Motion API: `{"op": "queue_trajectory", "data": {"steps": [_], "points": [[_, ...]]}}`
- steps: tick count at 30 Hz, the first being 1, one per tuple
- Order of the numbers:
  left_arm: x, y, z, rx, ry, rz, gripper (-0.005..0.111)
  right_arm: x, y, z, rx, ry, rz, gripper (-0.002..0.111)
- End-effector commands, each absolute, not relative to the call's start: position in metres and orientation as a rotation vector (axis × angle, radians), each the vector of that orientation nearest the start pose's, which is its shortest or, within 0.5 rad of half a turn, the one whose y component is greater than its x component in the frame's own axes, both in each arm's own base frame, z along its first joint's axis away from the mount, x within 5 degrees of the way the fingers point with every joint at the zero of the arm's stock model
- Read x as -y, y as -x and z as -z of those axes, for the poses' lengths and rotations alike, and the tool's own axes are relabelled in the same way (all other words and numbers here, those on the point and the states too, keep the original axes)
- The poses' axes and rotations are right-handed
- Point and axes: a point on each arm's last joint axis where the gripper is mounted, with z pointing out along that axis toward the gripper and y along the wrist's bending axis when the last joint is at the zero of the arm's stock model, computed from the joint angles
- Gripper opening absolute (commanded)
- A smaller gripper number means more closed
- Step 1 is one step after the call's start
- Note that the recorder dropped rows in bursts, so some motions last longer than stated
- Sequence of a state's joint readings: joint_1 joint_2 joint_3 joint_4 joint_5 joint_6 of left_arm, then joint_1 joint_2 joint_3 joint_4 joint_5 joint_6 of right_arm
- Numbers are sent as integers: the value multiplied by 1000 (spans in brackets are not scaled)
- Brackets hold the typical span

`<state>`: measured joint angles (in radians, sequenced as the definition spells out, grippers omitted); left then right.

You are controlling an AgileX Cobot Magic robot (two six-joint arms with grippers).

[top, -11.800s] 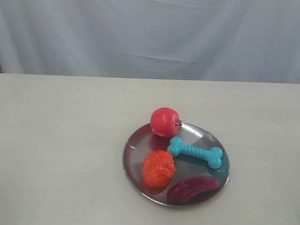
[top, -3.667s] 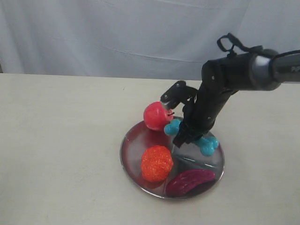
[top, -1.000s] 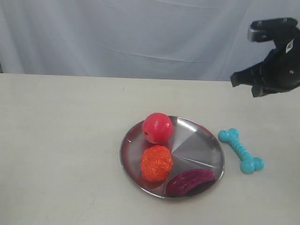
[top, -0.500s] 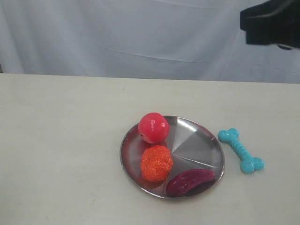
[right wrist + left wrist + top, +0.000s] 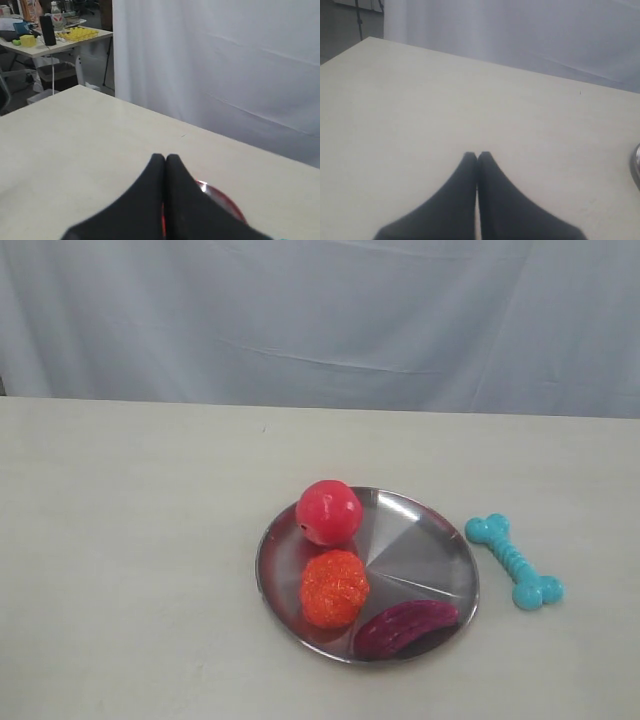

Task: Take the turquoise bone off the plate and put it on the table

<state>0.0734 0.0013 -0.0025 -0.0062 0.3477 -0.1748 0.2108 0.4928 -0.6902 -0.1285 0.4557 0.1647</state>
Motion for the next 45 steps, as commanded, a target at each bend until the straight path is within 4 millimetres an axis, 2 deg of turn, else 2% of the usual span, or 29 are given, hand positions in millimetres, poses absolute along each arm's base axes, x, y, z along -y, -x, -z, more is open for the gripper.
{"op": "queue_trajectory", "data": {"steps": [1,8,16,19,24,26,29,34,38,45], "points": [[-4,-53,-182,-1812,232,70,0,-15,-81,-358,-1736,70,-208,0],[-4,-53,-182,-1812,232,70,0,-13,-74,-359,-1716,68,-210,0],[-4,-53,-182,-1812,232,70,0,-9,-71,-361,-1687,135,-95,0],[-4,-53,-182,-1812,232,70,0,-6,-62,-365,-1632,101,-99,0],[-4,-53,-182,-1812,232,70,0,6,-49,-363,-1546,-19,70,0],[-4,-53,-182,-1812,232,70,0,9,-46,-354,-1479,-86,143,0],[-4,-53,-182,-1812,232,70,0,13,-44,-330,-1413,-174,209,0],[-4,-53,-182,-1812,232,70,0,16,-44,-286,-1362,-280,231,0],[-4,-53,-182,-1812,232,70,0,16,-44,-256,-1368,-283,233,0],[-4,-53,-182,-1812,232,70,0,19,-51,-222,-1477,-300,234,0]]}}
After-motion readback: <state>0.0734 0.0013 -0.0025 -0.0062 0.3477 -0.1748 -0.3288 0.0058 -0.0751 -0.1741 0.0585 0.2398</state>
